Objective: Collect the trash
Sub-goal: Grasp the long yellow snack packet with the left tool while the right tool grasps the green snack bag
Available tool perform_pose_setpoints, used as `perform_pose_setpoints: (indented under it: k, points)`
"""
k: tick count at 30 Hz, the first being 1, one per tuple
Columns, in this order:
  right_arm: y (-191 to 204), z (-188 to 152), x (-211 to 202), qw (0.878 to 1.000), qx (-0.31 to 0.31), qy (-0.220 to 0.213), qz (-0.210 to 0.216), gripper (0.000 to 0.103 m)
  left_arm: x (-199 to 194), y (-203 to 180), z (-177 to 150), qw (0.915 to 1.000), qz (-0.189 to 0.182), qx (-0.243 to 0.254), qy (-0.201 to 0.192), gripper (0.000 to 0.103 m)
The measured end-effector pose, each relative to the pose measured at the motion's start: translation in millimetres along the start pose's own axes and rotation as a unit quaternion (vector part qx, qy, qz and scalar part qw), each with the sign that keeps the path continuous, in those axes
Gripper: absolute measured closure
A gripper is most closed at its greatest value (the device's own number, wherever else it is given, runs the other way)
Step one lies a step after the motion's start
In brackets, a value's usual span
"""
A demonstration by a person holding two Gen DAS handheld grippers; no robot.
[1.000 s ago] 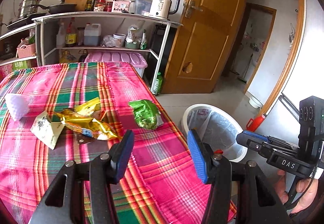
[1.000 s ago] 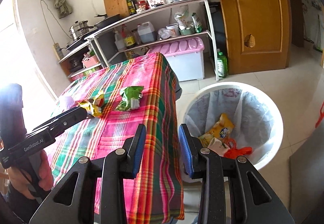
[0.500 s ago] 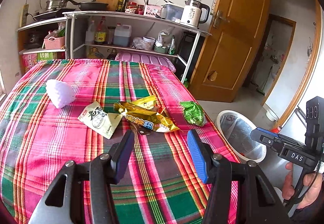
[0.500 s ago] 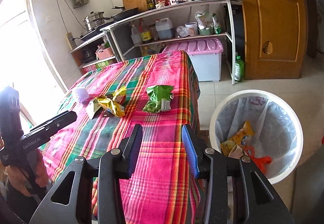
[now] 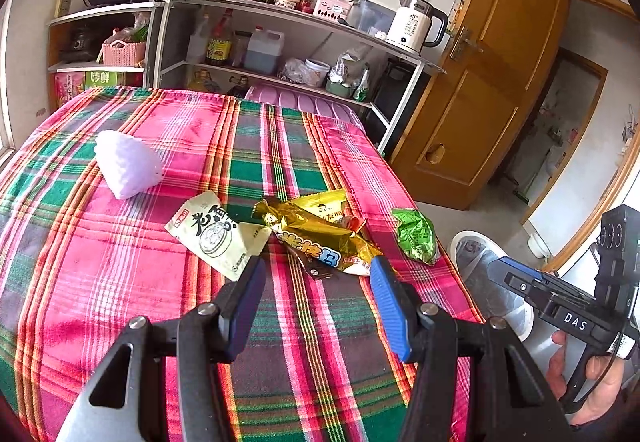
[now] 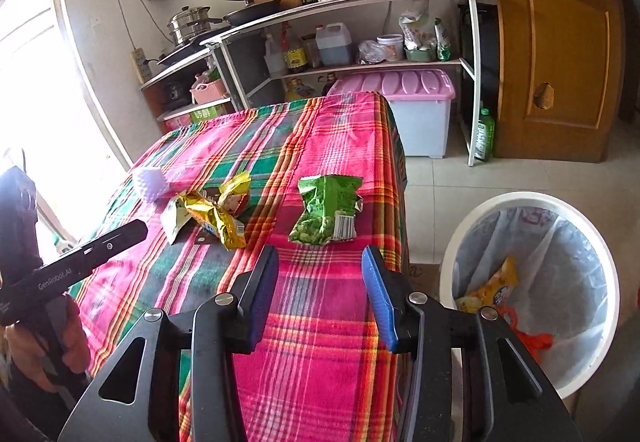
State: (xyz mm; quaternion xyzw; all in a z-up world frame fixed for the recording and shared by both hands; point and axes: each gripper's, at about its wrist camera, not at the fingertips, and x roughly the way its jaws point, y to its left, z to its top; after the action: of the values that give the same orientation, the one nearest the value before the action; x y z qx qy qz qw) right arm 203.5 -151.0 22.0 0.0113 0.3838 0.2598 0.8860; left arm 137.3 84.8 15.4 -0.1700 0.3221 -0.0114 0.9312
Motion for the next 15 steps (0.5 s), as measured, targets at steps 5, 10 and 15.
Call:
perform_pose_setpoints:
  k: [5, 10, 15]
  points:
    - [1.3, 8.3, 22.0, 1.0, -0.006, 0.012, -0.002, 0.058, 19.3, 0.9, 7.9, 0.9999, 0.01, -0.008, 0.012, 0.046]
    - [-0.4, 13.8, 42.4, 1.0, -0.012, 0.025, -0.005, 0.058, 41.0, 8.4, 15.7, 0.9987, 0.018, -0.037, 0.031, 0.046]
    - [-4.7, 22.3, 56.5, 0.999, -0.012, 0.032, -0.006, 0.056, 54.9, 11.4, 21.4, 0.9976, 0.018, -0.053, 0.04, 0.046]
